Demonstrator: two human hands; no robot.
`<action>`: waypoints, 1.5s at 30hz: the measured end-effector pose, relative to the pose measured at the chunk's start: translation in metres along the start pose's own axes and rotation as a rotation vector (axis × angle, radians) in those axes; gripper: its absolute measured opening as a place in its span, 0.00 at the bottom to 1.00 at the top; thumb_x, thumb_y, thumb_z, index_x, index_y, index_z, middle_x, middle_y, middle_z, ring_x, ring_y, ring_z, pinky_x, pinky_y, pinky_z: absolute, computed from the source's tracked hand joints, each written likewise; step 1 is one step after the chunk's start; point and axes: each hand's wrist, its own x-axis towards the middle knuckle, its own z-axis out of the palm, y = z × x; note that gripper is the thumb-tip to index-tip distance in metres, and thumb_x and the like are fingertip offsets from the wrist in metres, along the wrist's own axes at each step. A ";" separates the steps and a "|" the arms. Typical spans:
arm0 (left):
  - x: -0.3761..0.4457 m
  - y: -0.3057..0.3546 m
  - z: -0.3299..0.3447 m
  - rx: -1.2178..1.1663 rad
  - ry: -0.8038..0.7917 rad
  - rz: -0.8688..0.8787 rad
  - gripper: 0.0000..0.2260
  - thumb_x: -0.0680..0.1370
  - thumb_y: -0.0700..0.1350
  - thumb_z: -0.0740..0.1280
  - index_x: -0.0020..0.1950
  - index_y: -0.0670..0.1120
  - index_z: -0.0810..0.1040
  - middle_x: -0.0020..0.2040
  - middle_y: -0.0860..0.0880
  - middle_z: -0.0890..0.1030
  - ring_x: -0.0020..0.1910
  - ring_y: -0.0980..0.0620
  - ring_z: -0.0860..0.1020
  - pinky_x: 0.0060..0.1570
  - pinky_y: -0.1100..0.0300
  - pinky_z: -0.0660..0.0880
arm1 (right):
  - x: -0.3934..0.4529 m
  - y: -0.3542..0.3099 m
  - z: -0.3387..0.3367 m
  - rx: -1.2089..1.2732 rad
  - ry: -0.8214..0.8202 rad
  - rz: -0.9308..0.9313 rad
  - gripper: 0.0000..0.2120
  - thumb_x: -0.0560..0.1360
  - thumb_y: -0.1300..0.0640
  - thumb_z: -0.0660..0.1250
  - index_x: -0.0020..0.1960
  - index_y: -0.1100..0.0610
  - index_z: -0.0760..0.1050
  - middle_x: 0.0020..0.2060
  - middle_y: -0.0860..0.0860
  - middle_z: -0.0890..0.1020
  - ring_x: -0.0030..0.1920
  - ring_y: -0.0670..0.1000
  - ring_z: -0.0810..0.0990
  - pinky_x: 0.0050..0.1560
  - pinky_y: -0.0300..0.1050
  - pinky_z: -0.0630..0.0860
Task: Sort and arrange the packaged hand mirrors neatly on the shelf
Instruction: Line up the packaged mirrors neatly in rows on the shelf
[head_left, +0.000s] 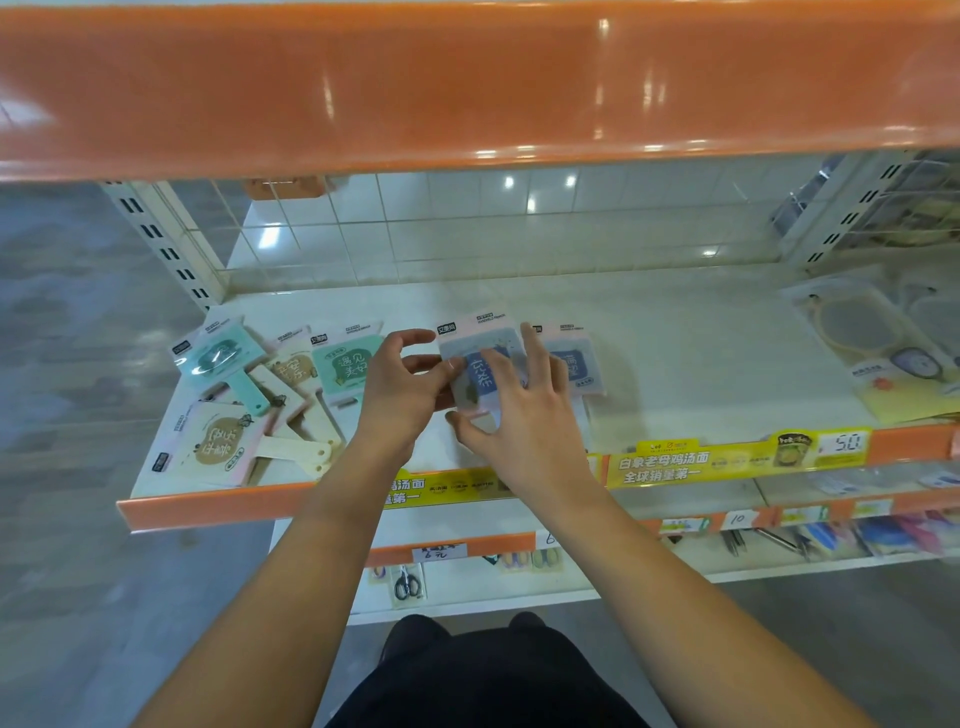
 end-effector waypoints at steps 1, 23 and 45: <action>0.001 -0.001 0.000 0.008 -0.002 0.003 0.17 0.74 0.38 0.72 0.61 0.46 0.72 0.48 0.42 0.82 0.38 0.48 0.84 0.35 0.58 0.80 | 0.000 -0.001 0.001 -0.010 -0.005 -0.010 0.31 0.69 0.39 0.71 0.68 0.50 0.71 0.76 0.56 0.59 0.69 0.64 0.62 0.64 0.57 0.70; 0.030 -0.002 -0.025 0.318 0.003 0.131 0.06 0.79 0.42 0.63 0.54 0.48 0.77 0.50 0.47 0.82 0.45 0.51 0.83 0.50 0.50 0.80 | 0.024 -0.013 0.042 -0.042 -0.135 0.147 0.24 0.72 0.41 0.69 0.59 0.58 0.75 0.63 0.55 0.72 0.61 0.61 0.67 0.63 0.53 0.68; 0.027 -0.042 0.033 1.100 -0.188 0.417 0.13 0.80 0.49 0.61 0.63 0.49 0.76 0.63 0.50 0.72 0.61 0.49 0.72 0.56 0.53 0.73 | 0.032 0.076 0.005 -0.034 -0.228 0.209 0.19 0.77 0.66 0.60 0.65 0.57 0.76 0.65 0.51 0.74 0.68 0.56 0.68 0.62 0.48 0.70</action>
